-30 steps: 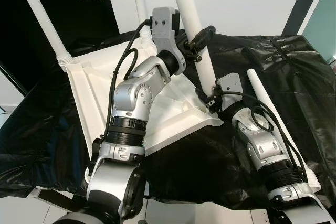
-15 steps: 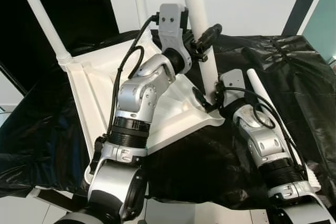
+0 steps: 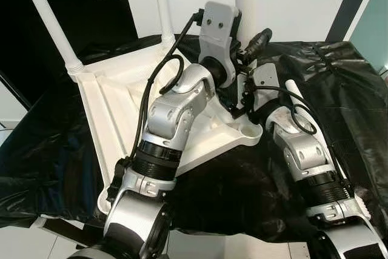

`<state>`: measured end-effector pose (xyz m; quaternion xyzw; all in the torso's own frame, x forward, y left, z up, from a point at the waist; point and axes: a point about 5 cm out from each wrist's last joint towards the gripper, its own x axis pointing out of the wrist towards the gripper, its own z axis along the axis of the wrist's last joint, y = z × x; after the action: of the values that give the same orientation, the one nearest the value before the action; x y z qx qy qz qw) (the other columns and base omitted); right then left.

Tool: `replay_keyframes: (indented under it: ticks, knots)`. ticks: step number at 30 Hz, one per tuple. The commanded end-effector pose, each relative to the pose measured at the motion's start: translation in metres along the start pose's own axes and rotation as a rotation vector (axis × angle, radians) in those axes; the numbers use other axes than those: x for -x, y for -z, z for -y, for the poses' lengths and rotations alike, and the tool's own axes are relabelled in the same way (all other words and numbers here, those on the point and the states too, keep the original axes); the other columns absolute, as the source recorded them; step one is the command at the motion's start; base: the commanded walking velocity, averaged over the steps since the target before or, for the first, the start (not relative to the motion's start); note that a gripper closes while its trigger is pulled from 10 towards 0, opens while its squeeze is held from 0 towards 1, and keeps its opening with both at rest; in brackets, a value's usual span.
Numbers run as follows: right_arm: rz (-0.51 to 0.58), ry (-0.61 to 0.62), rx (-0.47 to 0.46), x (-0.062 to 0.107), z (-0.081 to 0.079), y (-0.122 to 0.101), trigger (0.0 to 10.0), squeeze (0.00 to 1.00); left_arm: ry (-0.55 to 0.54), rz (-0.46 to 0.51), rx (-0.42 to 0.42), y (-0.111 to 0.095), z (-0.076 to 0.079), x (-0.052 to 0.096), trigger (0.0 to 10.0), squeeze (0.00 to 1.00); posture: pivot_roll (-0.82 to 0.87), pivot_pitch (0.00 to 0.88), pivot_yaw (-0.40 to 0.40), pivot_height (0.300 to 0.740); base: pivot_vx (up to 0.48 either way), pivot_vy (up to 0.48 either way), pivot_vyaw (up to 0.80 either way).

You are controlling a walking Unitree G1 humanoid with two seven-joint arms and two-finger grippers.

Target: Building children table

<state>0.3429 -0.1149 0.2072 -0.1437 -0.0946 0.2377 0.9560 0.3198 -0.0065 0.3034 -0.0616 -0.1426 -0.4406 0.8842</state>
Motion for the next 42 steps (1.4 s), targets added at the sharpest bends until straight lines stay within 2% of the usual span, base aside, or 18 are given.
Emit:
replay_keyframes:
  ticks: [1,2,3,4,6,7,8,19,20,21,22,26,27,32,33,36,42]
  knots:
    - [0.007,-0.031,0.013,-0.004,-0.005,-0.007,10.0,0.0,0.042,0.02,-0.017,-0.003,0.01,-0.003,10.0,0.0,-0.06,0.0,0.015,0.74,0.0,0.0,0.0]
    - [-0.001,-0.029,0.008,-0.003,-0.005,-0.006,4.9,0.0,0.042,0.022,-0.019,-0.004,0.011,-0.003,10.0,0.0,-0.06,0.0,0.016,0.74,0.0,0.0,0.0]
    - [-0.01,-0.026,0.004,-0.002,-0.004,-0.004,4.4,0.0,0.041,0.023,-0.021,-0.004,0.011,-0.004,10.0,0.0,-0.06,0.0,0.017,0.74,0.0,0.0,0.0]
    - [-0.02,-0.021,-0.005,-0.001,-0.004,-0.003,3.0,0.0,0.041,0.025,-0.024,-0.004,0.011,-0.004,10.0,0.0,-0.06,0.0,0.017,0.74,0.0,0.0,0.0]
    - [-0.026,-0.019,-0.011,-0.001,-0.003,-0.002,3.0,0.0,0.041,0.026,-0.025,-0.004,0.011,-0.004,10.0,0.0,-0.06,0.0,0.017,0.74,0.0,0.0,0.0]
    - [-0.031,-0.013,-0.013,0.0,-0.003,-0.001,1.3,0.0,0.042,0.027,-0.026,-0.005,0.011,-0.004,10.0,0.0,-0.07,0.0,0.02,0.74,0.0,0.0,0.0]
    - [-0.041,-0.006,-0.02,0.0,-0.002,0.001,0.0,0.0,0.044,0.028,-0.026,-0.005,0.011,-0.004,10.0,0.0,-0.07,0.0,0.02,0.74,0.0,0.0,0.0]
    - [-0.061,0.006,-0.027,0.003,-0.001,0.005,0.0,0.0,0.065,0.026,-0.033,-0.005,0.014,-0.004,10.0,0.0,-0.07,0.0,0.022,0.74,0.0,0.0,0.0]
    - [-0.06,0.026,-0.064,0.004,0.001,0.004,2.2,0.0,0.081,0.029,-0.008,-0.004,0.014,-0.002,10.0,1.0,-0.07,0.0,0.02,0.74,0.0,0.0,0.0]
    - [-0.06,0.026,-0.064,0.004,0.001,0.004,2.2,0.0,0.081,0.029,-0.008,-0.004,0.014,-0.002,10.0,1.0,-0.07,0.0,0.02,0.74,0.0,0.0,0.0]
    - [-0.061,0.04,-0.081,0.005,0.002,0.004,10.0,0.0,0.084,0.032,-0.007,-0.005,0.014,-0.001,10.0,1.0,-0.07,0.0,0.017,0.74,0.0,0.0,0.0]
    - [-0.064,0.088,-0.132,0.006,0.005,0.005,10.0,0.0,0.073,0.042,-0.03,-0.006,0.009,0.003,10.0,1.0,-0.08,0.0,0.014,0.74,0.0,0.0,0.0]
    - [-0.067,0.159,-0.162,0.006,0.011,0.007,10.0,0.0,0.053,0.061,-0.028,-0.006,0.0,0.009,10.0,0.0,-0.08,0.0,0.01,0.74,0.0,0.0,0.0]
    - [-0.071,0.22,-0.185,0.006,0.018,0.01,10.0,0.0,0.038,0.088,0.005,-0.007,-0.007,0.014,10.0,0.0,-0.08,0.0,0.012,0.74,0.0,0.0,0.0]
    - [-0.081,0.282,-0.206,0.009,0.028,0.013,10.0,0.0,0.02,0.091,-0.004,-0.008,-0.012,0.021,10.0,0.0,-0.07,0.0,0.013,0.74,0.0,0.0,0.0]
    - [-0.083,0.301,-0.218,0.01,0.031,0.014,10.0,0.0,0.013,0.09,-0.01,-0.009,-0.014,0.024,10.0,0.0,-0.07,0.0,0.013,0.74,0.0,0.0,0.0]
    - [-0.103,0.332,-0.227,0.014,0.039,0.019,10.0,0.0,-0.069,-0.002,-0.099,0.009,-0.029,0.042,10.0,0.0,-0.06,0.0,0.015,0.74,0.0,0.0,0.0]
